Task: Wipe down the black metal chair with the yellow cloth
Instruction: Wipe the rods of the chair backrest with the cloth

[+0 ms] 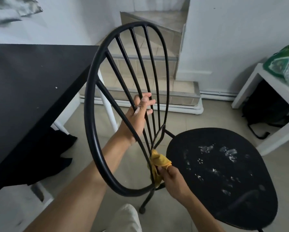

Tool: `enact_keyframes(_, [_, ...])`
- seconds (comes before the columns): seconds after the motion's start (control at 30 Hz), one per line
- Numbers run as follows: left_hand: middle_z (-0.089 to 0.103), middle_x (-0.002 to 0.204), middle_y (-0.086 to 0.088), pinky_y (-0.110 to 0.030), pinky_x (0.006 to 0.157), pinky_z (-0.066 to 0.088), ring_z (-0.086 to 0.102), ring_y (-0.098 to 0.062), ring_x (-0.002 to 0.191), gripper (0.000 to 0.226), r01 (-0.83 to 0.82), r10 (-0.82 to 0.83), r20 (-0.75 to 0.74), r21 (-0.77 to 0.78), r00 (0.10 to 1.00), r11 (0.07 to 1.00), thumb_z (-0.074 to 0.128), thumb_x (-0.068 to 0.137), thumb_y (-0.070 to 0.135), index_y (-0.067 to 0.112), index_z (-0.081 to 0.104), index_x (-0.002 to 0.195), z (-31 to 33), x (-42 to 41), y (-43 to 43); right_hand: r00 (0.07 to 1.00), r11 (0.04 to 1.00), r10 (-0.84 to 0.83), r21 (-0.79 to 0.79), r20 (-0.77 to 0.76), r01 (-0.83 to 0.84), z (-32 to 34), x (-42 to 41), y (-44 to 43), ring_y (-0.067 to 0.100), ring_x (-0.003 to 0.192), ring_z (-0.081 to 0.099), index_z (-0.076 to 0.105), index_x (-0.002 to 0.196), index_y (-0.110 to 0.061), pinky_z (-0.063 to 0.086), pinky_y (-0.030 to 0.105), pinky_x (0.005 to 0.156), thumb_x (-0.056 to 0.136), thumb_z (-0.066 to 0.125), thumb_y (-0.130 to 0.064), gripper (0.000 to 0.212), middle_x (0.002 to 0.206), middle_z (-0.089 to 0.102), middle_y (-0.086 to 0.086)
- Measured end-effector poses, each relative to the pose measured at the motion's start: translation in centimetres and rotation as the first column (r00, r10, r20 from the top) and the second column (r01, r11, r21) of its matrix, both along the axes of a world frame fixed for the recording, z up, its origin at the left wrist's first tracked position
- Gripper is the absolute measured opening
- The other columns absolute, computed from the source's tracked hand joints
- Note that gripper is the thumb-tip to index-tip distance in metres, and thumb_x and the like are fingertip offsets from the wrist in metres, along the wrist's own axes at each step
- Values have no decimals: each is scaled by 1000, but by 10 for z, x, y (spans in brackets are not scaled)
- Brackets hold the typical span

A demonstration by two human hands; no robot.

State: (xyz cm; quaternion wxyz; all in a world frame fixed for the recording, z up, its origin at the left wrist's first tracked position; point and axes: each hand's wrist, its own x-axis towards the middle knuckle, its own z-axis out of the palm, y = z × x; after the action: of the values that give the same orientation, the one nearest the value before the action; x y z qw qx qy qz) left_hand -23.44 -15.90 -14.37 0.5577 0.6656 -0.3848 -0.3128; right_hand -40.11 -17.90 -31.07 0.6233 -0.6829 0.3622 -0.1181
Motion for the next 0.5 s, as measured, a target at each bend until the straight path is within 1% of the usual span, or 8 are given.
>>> enact_keyframes(0.07, [53,140,-5,-48,112,32,52,-25,126,58,-10,10,-13,2,1000,1000,24,97,54,18,38,141,1,-1,0,992,994,109,37,-63,-107,3,-19,-5,9,84,64,64,94,-17,53,26,81,100,47,-26,20,86,66,-6])
enact_keyframes(0.17, [53,139,-5,-53,112,32,51,-28,127,54,-18,18,-30,-2,999,1000,23,98,52,20,41,138,2,0,0,970,969,229,115,-80,-219,22,-28,-33,11,89,66,65,98,-18,50,27,86,100,46,-30,23,91,68,-7])
enact_keyframes(0.2, [54,138,-4,-54,111,32,51,-28,127,55,-14,14,-37,2,999,1000,24,97,56,22,42,136,2,-1,0,977,973,200,128,-69,-190,30,-25,-43,13,93,67,65,101,-16,50,28,89,101,44,-29,25,97,70,-2])
enact_keyframes(0.27, [55,137,-3,-54,111,32,52,-27,126,56,-10,10,-44,0,999,1000,24,94,59,24,44,133,2,-1,0,999,994,-10,105,-31,13,39,-8,-66,20,96,67,63,104,-12,50,33,91,102,41,-28,27,103,69,7])
enact_keyframes(0.33, [55,136,-2,-54,111,32,52,-26,125,57,-3,2,-39,-4,999,1000,25,91,58,25,43,134,2,-1,1,970,970,-243,19,-8,243,36,19,-88,23,97,64,61,107,-9,48,36,91,103,40,-28,28,103,66,11])
enact_keyframes(0.37, [56,135,-3,-54,111,32,53,-26,125,58,-1,0,-39,-7,999,1000,26,88,58,26,43,134,2,-1,0,948,948,-319,-14,-9,319,33,34,-97,23,99,63,60,110,-9,47,36,90,103,40,-28,28,104,65,10])
enact_keyframes(0.43, [56,134,-2,-53,111,32,53,-25,125,59,-5,5,-47,-10,999,1000,27,85,58,27,42,133,1,-1,1,924,924,-382,10,-7,382,24,64,-108,23,103,61,56,116,-10,46,37,92,103,40,-26,27,107,63,8])
enact_keyframes(0.5, [56,134,-2,-53,111,32,53,-25,125,58,-6,6,-44,-12,999,1000,28,85,58,28,42,133,1,-1,0,927,925,-376,52,-4,376,14,89,-107,21,101,60,54,115,-14,48,39,92,103,40,-26,23,105,61,5])
